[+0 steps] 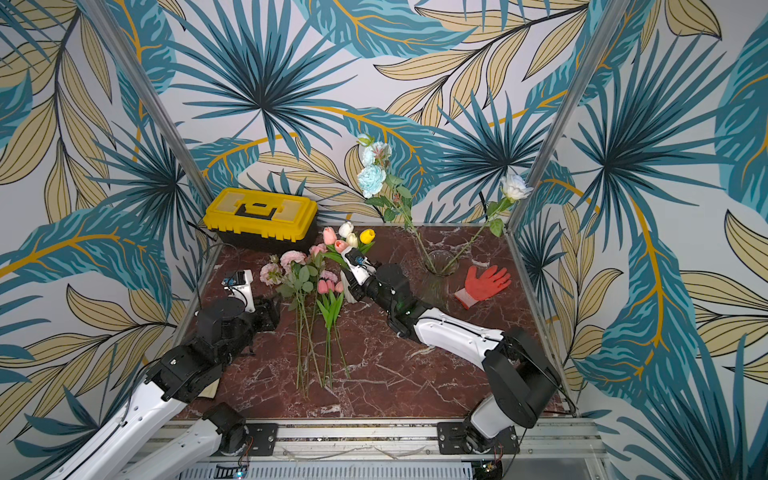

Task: Pick out pink flowers from the vase
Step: Pick up the flower from the vase.

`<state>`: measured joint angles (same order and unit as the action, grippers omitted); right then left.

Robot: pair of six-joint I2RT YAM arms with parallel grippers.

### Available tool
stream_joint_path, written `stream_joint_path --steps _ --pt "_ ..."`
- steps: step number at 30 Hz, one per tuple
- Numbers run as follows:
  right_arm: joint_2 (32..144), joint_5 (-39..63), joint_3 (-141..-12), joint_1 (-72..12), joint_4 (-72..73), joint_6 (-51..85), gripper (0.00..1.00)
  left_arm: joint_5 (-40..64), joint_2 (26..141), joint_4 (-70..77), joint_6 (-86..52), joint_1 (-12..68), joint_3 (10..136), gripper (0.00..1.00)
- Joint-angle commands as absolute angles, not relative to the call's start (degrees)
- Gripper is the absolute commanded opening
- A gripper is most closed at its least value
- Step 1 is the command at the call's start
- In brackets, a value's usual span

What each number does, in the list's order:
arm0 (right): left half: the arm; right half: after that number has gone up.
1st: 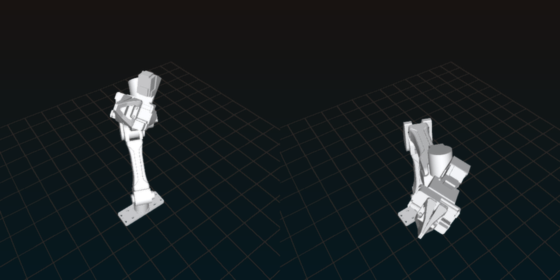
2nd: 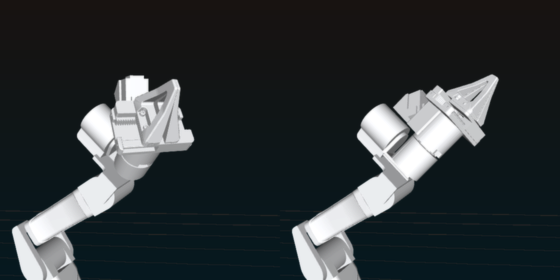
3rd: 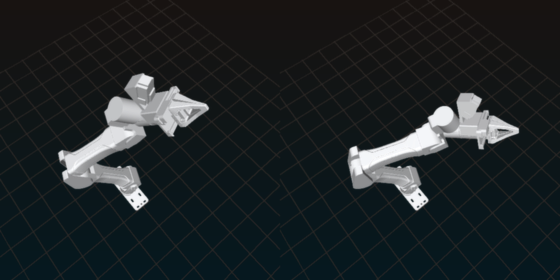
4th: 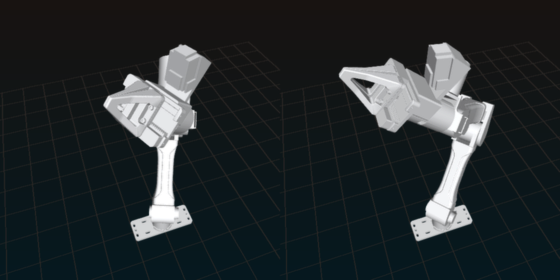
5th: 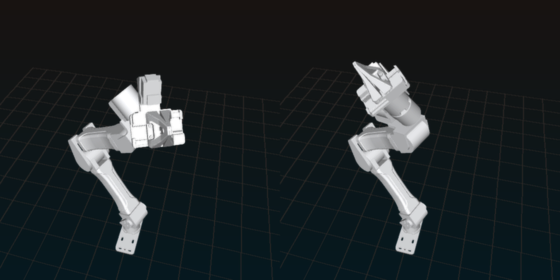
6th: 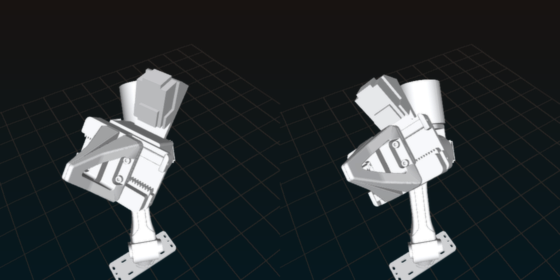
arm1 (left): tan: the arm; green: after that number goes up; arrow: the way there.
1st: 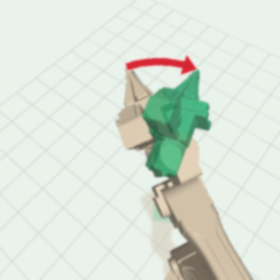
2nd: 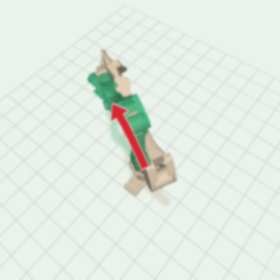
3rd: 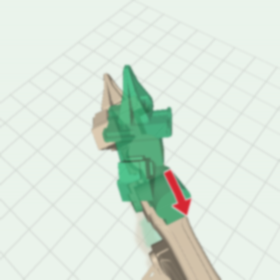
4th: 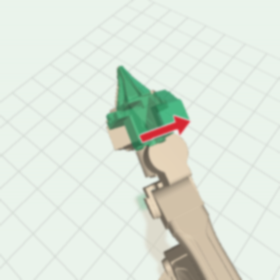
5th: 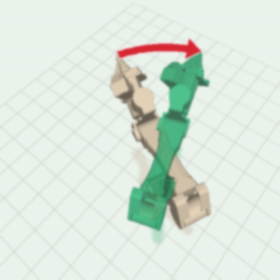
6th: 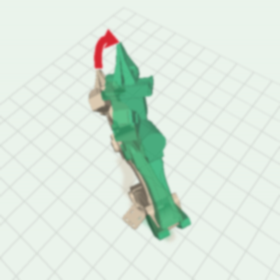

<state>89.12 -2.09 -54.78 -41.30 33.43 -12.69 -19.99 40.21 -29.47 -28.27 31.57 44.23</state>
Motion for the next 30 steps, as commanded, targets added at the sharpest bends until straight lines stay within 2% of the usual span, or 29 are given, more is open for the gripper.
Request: stream_joint_path --steps 1,20,30 --pt "90.29 -4.50 -56.47 -41.55 37.10 -12.75 0.33 -21.46 39.18 -29.38 -27.09 32.32 43.23 0.51" --pt "94.73 -6.83 -59.77 -41.48 38.07 -11.62 0.21 -21.03 38.40 -28.64 -26.28 32.94 42.80 0.51" --pt "94.93 -6.55 -60.03 -41.40 37.71 -11.60 0.03 -21.01 37.99 -28.55 -26.10 32.96 42.63 0.51"
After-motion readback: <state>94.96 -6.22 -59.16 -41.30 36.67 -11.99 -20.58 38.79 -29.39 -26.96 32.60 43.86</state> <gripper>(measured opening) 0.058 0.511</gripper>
